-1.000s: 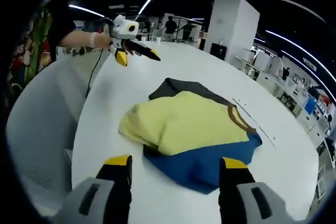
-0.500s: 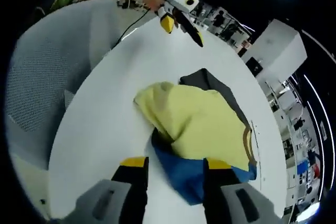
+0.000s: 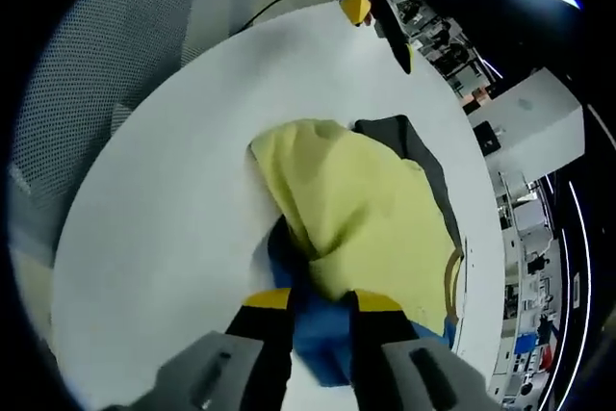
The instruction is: Fold the garment on the visible template until the final outline fits inside the template.
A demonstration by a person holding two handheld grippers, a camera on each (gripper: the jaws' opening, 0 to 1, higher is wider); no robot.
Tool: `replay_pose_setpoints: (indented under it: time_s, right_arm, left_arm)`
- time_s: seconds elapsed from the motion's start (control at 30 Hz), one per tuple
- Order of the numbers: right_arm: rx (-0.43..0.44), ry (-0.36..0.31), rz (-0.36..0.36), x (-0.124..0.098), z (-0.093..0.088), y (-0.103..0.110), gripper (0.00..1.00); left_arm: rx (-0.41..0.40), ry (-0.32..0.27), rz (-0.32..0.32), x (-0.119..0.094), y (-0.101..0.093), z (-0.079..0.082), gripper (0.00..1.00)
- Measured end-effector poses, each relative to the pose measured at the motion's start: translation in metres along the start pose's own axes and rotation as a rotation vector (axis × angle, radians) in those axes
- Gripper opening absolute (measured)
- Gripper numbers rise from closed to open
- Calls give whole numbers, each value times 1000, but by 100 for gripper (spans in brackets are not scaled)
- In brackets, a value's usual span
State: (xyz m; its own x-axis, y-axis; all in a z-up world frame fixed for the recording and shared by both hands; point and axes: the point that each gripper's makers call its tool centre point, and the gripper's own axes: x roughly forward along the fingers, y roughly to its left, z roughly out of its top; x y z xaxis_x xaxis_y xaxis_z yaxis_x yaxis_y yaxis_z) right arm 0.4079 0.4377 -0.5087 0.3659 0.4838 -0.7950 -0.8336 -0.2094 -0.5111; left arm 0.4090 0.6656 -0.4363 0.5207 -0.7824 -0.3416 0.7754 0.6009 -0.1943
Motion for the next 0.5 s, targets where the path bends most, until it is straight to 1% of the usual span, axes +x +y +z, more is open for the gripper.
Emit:
replay_pose_setpoints:
  time_s: [0.07,0.1,0.23,0.37,0.5]
  right_arm:
    - [12,-15,-1,-1,2,-2,0]
    - [37,-23,-10,-2,4,-4,0]
    - [48,-29,-12,-7,8,-10,0]
    - [45,-34,-20,-15,12,-20,0]
    - [37,-58,-49,-23,21,-45,0]
  left_arm:
    - [0,0,-1,-1,2,-1,78]
    - [-1,0,1,-2,2,-2,78]
    - [-10,-6,8,-3,1,-3,77]
    - [-18,-17,7,-2,-2,-2,77]
    - [-20,-18,10,-3,0,-2,76]
